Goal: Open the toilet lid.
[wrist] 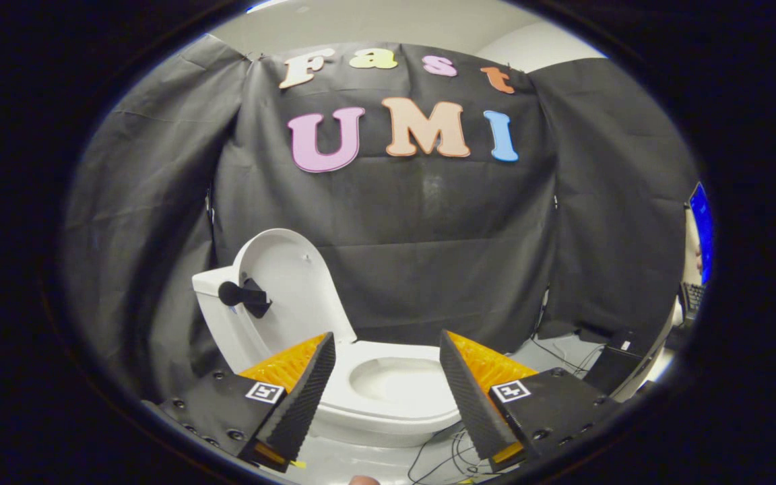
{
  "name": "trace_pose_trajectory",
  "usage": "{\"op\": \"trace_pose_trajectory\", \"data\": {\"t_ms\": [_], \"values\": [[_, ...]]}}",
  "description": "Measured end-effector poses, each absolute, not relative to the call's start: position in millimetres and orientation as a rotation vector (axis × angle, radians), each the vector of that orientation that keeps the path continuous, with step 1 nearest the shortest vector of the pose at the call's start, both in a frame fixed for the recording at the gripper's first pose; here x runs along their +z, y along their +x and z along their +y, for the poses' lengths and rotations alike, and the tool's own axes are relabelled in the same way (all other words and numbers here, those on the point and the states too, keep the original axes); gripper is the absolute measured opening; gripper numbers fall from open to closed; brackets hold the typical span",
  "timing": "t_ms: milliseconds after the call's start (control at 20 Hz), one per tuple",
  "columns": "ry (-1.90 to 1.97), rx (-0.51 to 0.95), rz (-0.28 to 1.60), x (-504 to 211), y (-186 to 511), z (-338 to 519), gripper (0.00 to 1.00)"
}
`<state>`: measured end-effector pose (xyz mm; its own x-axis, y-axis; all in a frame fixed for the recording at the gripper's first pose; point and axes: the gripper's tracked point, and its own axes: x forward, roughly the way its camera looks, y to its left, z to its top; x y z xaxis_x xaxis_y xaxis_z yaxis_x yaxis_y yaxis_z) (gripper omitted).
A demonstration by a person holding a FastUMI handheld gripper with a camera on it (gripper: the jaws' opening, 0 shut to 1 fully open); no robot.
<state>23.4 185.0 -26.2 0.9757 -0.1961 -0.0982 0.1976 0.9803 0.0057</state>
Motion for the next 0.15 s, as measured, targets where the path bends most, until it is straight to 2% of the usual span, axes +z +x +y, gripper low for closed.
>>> {"op": "trace_pose_trajectory", "data": {"t_ms": [150], "values": [[-0.001,-0.168,0.111,-31.1,24.9,191.5,0.96]]}}
